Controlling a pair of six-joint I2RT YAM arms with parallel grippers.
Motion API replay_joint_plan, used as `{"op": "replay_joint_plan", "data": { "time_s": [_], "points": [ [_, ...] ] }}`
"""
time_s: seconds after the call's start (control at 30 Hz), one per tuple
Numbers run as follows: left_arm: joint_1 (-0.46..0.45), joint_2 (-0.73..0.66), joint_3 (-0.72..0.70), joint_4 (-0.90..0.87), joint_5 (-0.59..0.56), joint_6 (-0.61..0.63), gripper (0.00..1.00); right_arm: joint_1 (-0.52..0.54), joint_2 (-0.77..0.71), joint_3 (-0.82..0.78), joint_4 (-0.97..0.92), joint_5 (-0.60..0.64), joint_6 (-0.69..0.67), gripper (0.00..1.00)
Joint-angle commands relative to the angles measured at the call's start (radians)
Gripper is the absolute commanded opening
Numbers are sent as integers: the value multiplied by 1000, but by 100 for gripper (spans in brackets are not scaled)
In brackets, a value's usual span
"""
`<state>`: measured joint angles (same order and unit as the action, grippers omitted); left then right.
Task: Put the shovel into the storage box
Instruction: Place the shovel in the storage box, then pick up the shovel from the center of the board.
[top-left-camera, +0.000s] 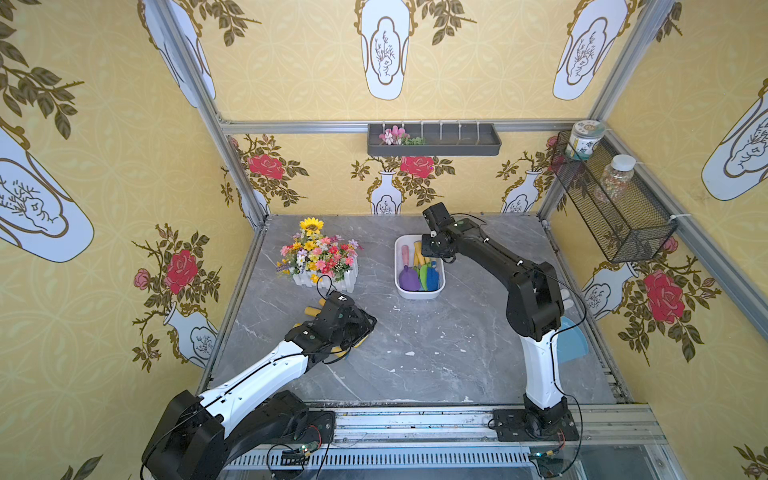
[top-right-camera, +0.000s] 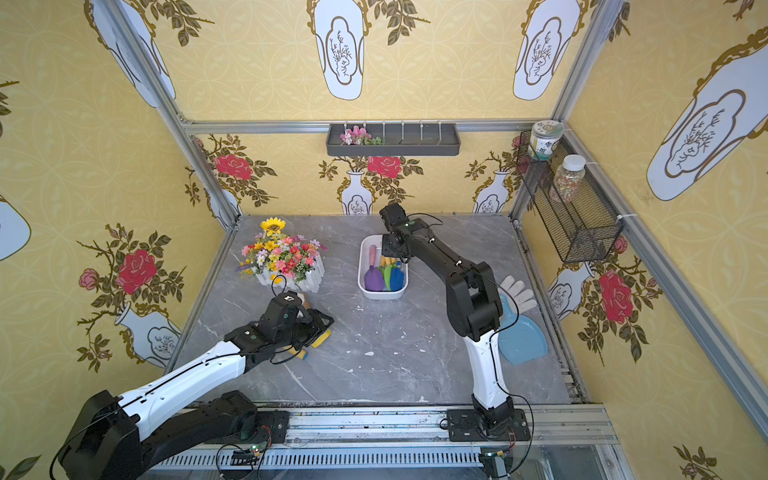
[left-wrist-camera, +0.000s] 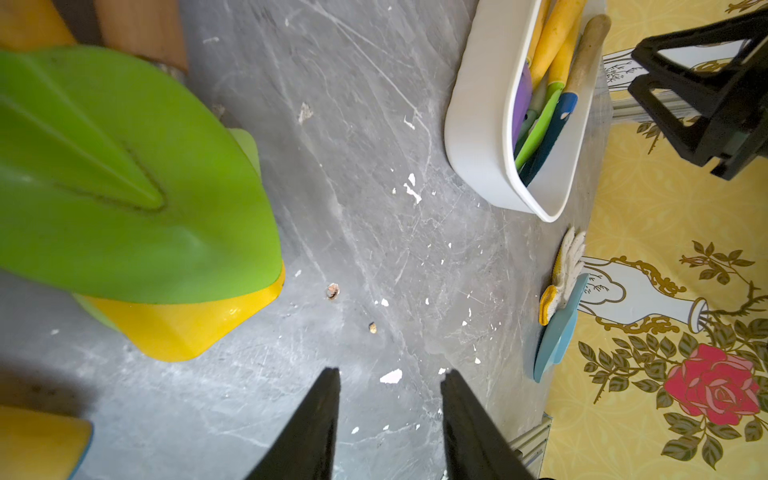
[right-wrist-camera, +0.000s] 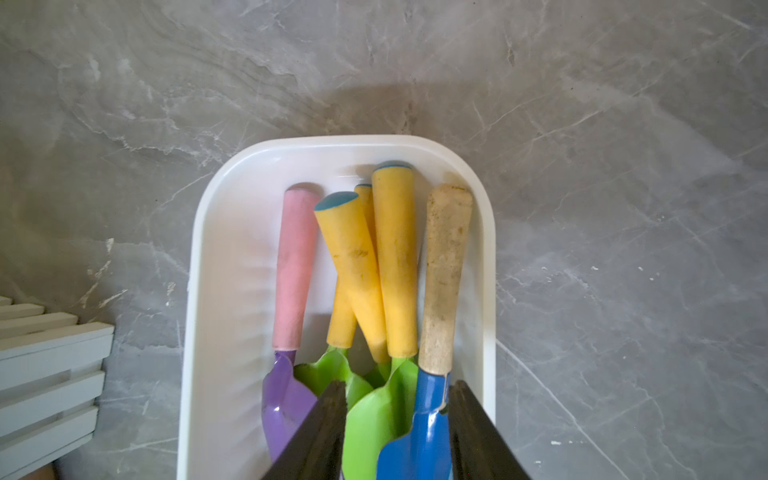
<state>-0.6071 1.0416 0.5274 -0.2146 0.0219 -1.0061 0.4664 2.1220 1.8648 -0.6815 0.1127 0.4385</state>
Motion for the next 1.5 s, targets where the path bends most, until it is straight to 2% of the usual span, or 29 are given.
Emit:
{"op": "replay_joint_plan", "data": {
  "time_s": [0.0,0.47,0.83,1.13,1.47],
  "points": [
    [0,-10,3,-19,-23,3,45,18,-38,-22,0,11,-10,45],
    [1,-73,-1,-130,-116,-27,45,146,-233,-253,72,-53,6,45],
    [20,-113,-27,-192,-176,-60,43,225,-334,-459,142,-84,38,44],
    [128,-123,-22,-200,-185,-38,43,269,-401,-597,212,-140,80,44],
    [286,-63,8,-170,-174,-9,43,399,-458,-672,312,-208,44,44]
  ]
}}
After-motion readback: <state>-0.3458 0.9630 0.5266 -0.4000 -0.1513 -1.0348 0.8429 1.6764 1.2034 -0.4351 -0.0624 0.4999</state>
